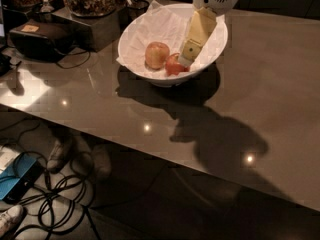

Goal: Pick apple from white bowl

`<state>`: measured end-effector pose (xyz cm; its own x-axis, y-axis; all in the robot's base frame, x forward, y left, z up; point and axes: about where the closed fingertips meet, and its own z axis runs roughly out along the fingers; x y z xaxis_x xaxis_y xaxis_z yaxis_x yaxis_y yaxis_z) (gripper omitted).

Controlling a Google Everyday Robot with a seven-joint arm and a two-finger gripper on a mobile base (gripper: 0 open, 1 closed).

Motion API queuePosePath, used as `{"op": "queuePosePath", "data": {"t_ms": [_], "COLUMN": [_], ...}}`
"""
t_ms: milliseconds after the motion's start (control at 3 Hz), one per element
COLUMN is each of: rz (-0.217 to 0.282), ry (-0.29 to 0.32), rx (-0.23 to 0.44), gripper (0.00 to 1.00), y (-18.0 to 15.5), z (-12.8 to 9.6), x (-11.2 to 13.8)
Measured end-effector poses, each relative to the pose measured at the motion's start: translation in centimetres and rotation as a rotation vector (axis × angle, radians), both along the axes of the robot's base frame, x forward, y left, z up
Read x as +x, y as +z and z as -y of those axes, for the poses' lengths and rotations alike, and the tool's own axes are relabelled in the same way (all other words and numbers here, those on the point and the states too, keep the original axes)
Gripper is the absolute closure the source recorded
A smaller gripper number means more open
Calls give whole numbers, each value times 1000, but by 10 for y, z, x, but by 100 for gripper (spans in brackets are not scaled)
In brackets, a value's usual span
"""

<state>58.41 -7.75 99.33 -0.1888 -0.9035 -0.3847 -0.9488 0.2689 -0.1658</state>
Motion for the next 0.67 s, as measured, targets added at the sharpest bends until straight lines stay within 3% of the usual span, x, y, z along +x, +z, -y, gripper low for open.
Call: {"op": "queuePosePath", "data": {"t_ms": [667], "rz": [-85], "ry": [-84], "rx": [31], "gripper": [15], "y": [-22], "z": [-5], "x": [37]}}
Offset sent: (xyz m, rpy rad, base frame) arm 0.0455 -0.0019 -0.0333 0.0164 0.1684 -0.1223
